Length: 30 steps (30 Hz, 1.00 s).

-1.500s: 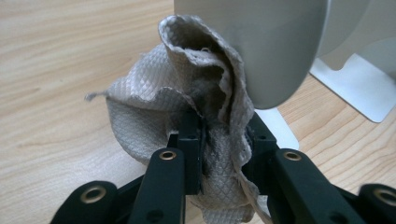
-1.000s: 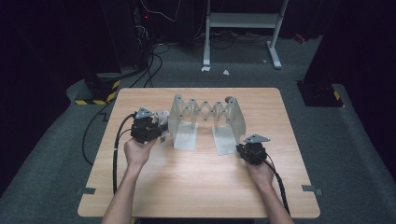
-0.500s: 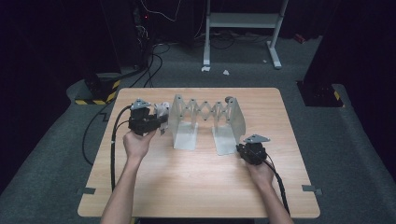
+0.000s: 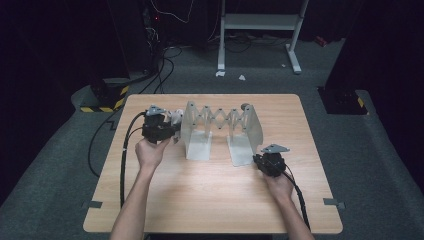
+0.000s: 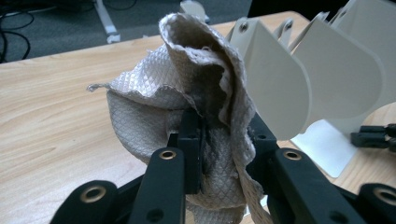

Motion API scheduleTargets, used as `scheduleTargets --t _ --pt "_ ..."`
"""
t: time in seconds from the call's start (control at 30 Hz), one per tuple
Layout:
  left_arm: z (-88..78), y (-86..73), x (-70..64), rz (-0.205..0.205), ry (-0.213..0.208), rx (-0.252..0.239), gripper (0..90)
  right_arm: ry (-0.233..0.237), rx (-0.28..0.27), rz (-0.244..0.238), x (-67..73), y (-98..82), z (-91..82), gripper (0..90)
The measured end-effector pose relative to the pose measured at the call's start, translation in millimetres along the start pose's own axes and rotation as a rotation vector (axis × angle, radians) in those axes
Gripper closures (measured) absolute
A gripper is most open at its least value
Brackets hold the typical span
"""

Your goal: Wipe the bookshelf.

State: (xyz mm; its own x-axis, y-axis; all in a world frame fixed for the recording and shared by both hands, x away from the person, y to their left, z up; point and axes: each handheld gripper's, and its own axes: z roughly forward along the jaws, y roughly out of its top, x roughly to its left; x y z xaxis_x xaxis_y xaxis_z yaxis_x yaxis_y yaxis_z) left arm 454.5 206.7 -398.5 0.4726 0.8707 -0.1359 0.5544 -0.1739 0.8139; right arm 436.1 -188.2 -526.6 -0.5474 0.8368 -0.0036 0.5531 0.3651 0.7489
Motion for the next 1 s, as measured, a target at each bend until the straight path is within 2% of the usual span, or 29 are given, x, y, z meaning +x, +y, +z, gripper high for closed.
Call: scheduleTargets --t 0.33,1.0 --pt "21.9 -20.2 7.0 -0.026 -0.010 0.055 73.2 0.001 0.000 -0.001 0.1 0.0 0.0 81.8" --pt "55.6 -47.1 13.1 -0.026 0.013 0.158 73.0 0.003 -0.001 -0.001 0.1 0.0 0.1 81.8"
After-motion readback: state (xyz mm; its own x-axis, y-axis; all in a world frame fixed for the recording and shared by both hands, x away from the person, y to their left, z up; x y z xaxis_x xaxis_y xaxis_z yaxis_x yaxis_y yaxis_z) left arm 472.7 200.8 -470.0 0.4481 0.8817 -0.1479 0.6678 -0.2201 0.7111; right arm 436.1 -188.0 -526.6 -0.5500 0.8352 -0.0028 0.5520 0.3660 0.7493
